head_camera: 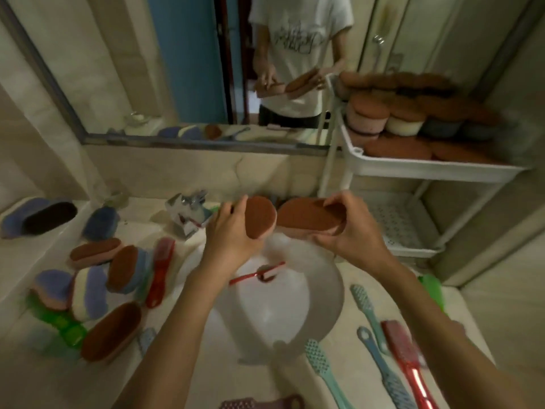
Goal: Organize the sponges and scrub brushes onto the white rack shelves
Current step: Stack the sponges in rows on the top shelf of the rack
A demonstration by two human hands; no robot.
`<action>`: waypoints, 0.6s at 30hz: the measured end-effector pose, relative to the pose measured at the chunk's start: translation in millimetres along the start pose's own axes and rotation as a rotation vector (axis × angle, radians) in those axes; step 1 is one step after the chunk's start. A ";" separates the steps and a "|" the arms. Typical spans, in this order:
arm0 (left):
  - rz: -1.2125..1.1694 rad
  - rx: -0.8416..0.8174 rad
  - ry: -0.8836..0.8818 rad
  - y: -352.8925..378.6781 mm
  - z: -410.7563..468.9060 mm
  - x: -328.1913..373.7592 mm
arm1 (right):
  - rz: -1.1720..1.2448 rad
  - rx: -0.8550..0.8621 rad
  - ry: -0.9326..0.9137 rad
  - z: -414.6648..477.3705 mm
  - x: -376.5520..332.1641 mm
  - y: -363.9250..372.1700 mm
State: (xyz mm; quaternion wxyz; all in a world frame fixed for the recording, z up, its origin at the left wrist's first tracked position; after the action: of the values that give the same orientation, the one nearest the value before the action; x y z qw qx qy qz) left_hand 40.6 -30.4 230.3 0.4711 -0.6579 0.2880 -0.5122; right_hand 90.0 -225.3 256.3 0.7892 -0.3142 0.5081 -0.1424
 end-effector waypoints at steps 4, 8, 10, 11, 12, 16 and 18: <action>-0.008 0.083 0.187 -35.2 26.0 77.2 | 0.092 0.172 0.054 8.3 3.2 -73.6; 0.018 0.101 0.351 -51.3 43.4 153.3 | 0.034 0.183 0.084 17.6 18.4 -132.0; 0.019 0.100 0.415 -55.7 48.7 186.4 | -0.047 0.114 0.117 23.6 27.3 -153.8; 0.029 0.100 0.449 -57.1 50.3 202.2 | -0.076 0.092 0.130 26.1 31.7 -165.4; 0.032 0.100 0.473 -58.5 52.3 216.3 | -0.087 0.088 0.141 28.5 35.4 -177.9; -0.003 0.057 0.502 -59.5 63.7 258.1 | -0.113 0.164 0.167 44.2 54.6 -227.6; 0.059 0.035 0.548 -53.8 69.8 275.4 | -0.218 0.194 0.170 54.0 67.7 -243.0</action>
State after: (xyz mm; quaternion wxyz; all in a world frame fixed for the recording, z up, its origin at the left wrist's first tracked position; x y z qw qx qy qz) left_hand 186.2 -223.9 388.3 0.4014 -0.4778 0.4148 -0.6622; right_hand 191.2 -428.3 379.2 0.7499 -0.2766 0.5199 -0.3015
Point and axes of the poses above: each hand's wrist, its own z-axis towards the middle knuckle, its own y-axis out of the palm, x = y × z, the point moved 8 cm from there along z, towards the middle knuckle, and after that the axes turned 5 degrees about z, right-handed, at the moved point
